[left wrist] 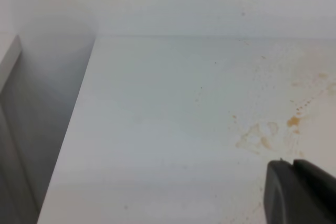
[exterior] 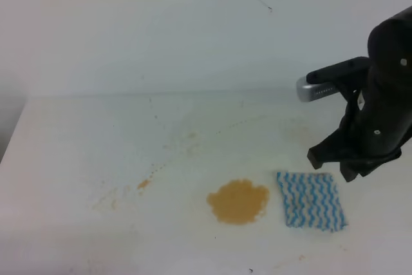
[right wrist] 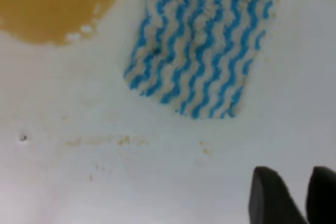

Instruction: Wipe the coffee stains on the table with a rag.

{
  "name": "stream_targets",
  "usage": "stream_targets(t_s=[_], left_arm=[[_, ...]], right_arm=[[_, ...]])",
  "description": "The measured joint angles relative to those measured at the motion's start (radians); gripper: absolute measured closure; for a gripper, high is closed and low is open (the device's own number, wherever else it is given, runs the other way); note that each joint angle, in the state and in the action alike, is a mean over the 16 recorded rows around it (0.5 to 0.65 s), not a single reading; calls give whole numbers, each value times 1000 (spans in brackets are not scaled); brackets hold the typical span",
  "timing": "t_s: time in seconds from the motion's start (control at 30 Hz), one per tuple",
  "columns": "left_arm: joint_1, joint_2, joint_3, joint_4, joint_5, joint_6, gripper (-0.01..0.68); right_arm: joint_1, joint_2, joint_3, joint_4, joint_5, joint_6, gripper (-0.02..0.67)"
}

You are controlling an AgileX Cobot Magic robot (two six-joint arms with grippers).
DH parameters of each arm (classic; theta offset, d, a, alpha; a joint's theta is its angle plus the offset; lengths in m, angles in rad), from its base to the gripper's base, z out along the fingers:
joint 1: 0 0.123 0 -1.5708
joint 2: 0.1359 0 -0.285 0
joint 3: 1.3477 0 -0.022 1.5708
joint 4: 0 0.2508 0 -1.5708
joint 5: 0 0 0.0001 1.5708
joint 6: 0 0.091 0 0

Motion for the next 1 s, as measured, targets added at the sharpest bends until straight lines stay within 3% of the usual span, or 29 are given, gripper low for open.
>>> stream_targets(t_s=[0.27,0.43,0.8,1.0], left_arm=[[0,2,0,0,0,0,677],[0,2,0,0,0,0,677],[0,2,0,0,0,0,677],[0,2,0,0,0,0,677]], right_arm=[[0,128,-7,34,-93,31,255],[0,211,-7,46,-166,49,176],[0,347,-11,52,-265,65,164],[0,377,-14,48,-276,69,246]])
